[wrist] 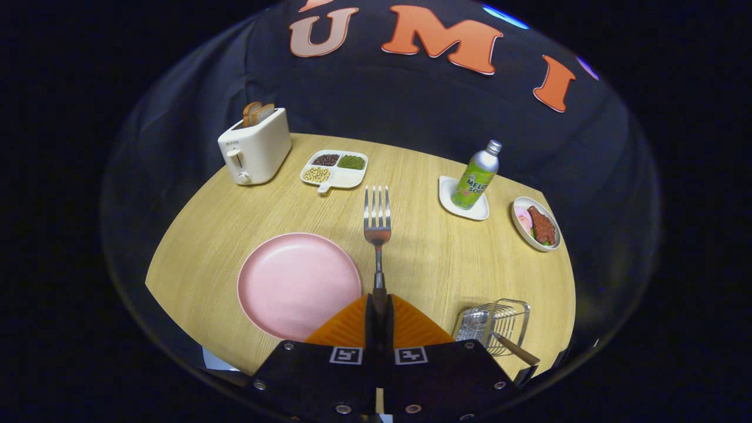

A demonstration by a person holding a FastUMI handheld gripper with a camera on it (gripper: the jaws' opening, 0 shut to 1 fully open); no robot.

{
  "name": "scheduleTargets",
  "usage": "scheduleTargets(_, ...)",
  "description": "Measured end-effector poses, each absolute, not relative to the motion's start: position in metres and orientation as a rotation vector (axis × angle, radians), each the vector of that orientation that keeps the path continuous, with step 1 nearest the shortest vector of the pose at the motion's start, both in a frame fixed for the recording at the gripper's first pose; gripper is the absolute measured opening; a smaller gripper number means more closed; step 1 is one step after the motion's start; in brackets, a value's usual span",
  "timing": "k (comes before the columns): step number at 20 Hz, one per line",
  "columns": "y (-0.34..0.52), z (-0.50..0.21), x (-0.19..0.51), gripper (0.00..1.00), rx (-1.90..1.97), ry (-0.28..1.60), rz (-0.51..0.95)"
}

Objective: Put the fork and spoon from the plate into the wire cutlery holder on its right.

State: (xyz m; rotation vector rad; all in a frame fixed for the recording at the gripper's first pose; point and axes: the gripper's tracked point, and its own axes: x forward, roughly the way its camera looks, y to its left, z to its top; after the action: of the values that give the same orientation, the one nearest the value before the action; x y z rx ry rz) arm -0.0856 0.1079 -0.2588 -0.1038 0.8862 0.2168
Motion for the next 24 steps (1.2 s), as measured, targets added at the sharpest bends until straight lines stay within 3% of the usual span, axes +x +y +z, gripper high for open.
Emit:
scheduleTargets(7,0.017,-0.237,-0.091,0.06,-0.096,0.910,0.081)
scheduleTargets(12,-0.034,-0.252,-0.115,0.06,-0.095,1.056,0.028)
scheduleTargets(24,-0.070,-0.277,-0.163,0.05,-0.254,1.374,0.131)
